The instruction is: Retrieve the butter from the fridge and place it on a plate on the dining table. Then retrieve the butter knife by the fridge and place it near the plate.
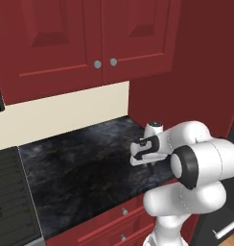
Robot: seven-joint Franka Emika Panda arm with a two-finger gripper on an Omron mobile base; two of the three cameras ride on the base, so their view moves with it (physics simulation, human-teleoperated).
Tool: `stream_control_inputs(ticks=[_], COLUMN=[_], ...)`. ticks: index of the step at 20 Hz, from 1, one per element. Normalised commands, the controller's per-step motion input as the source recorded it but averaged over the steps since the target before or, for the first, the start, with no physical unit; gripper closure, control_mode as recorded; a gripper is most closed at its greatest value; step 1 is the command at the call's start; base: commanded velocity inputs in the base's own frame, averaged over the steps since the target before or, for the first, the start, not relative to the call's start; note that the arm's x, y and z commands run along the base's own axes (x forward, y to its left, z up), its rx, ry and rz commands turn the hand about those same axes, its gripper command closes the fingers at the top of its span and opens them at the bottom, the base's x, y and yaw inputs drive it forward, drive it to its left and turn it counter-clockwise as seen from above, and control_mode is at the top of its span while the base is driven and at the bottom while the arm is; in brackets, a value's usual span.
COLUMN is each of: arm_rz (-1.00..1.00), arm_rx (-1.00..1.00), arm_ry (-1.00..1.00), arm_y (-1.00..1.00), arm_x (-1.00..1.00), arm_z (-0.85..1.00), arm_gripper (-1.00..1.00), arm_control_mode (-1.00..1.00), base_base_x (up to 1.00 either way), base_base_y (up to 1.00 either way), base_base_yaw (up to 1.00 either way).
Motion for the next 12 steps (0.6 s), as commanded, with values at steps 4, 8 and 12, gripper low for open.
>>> stream_control_inputs(ticks=[4, 8, 12], arm_rz=[0.00, 0.00, -0.09], arm_rx=[0.00, 0.00, -0.13], arm_ry=[0.04, 0.08, 0.16], arm_y=[0.10, 0.09, 0.09], arm_x=[0.23, 0.14, 0.00], arm_z=[-0.01, 0.01, 0.24], arm_gripper=[1.00, 1.00, 1.00], arm_control_mode=[-1.00, -1.00, -1.00], base_base_x=[0.00, 0.00, 0.00], base_base_y=[0.00, 0.00, 0.00], base_base_yaw=[0.00, 0.00, 0.00])
